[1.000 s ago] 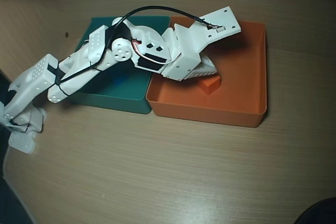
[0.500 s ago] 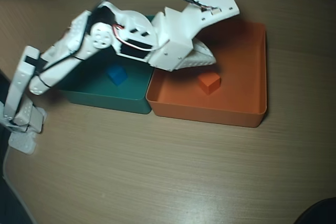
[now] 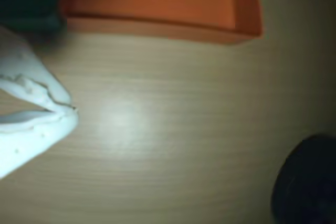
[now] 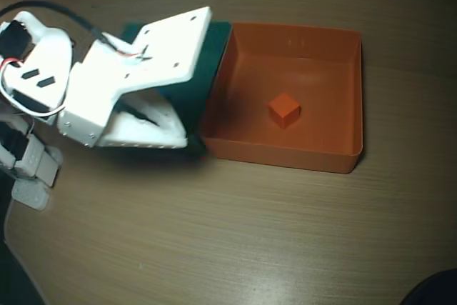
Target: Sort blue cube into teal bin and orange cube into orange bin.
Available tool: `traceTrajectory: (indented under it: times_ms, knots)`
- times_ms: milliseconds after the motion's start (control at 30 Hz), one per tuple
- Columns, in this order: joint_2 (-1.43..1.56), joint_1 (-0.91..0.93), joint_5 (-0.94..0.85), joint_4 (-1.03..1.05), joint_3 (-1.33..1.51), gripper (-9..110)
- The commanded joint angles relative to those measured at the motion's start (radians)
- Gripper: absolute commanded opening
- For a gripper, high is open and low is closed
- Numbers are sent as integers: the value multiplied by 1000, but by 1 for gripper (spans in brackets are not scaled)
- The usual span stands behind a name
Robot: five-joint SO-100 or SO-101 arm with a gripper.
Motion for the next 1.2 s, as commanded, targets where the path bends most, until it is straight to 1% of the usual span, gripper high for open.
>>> traceTrajectory:
  times_ms: [0, 500, 733, 1000, 1167]
  knots:
    - [204, 29, -5, -17, 161, -6]
    - [796, 52, -6, -18, 945, -6]
    - [1126, 52, -6, -18, 1316, -6]
    - [1483, 52, -6, -18, 1605, -6]
    - [1603, 48, -6, -18, 1736, -6]
